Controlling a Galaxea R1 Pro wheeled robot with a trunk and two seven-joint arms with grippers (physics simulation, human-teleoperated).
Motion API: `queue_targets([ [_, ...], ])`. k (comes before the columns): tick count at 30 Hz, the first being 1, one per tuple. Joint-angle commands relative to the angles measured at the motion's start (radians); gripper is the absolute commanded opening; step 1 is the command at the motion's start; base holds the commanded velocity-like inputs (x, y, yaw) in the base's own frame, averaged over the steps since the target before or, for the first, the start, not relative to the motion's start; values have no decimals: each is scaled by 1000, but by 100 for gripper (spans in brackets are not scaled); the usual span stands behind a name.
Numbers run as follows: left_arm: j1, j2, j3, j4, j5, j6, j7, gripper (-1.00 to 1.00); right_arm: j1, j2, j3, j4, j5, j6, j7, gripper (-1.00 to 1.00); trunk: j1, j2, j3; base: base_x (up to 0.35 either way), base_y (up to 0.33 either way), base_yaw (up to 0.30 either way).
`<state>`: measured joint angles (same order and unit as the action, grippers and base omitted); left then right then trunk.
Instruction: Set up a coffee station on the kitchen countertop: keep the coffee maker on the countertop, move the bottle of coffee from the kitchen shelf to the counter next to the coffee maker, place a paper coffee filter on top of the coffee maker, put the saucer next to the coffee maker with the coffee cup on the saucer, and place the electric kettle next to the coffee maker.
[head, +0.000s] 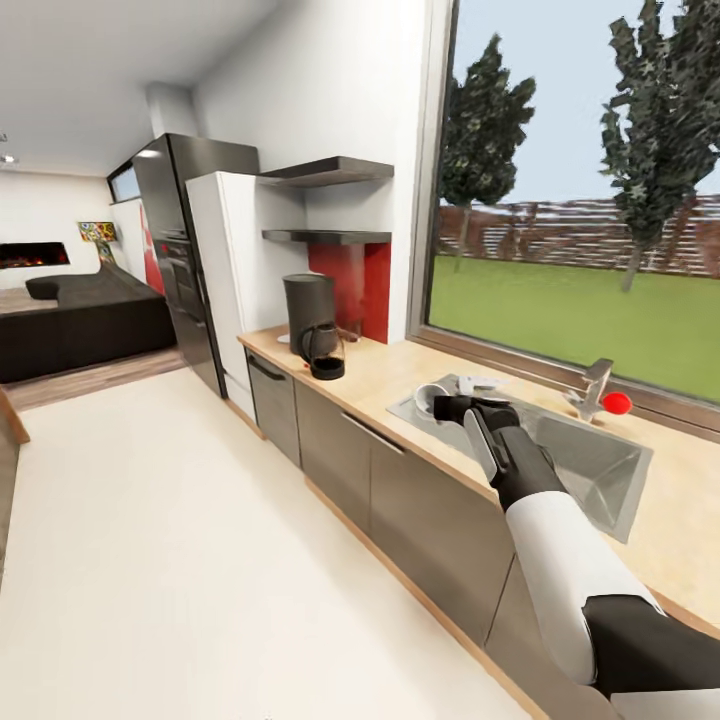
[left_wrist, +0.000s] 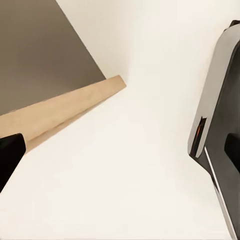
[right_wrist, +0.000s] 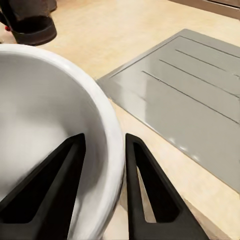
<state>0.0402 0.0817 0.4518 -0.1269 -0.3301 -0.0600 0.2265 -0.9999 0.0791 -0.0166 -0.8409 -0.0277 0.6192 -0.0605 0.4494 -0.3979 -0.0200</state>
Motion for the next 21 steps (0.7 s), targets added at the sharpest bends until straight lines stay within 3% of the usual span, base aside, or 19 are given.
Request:
queue_targets([
  [1,0,0,8,0,-10,-3,1,100,-1,1,-2,-1,-4,4,-2,-100,1,-2,-2,0,0,278],
  [9,0,0,8,0,-10,-3,1,100,-1,1,-2,0,-4,4,-2,-100,1,-2,-2,56,18,279],
  [21,0,0,8,0,-10,-3,2,100,-1,2,-1,1,-6,4,-2,-100,1,-2,-2,246,206,279],
])
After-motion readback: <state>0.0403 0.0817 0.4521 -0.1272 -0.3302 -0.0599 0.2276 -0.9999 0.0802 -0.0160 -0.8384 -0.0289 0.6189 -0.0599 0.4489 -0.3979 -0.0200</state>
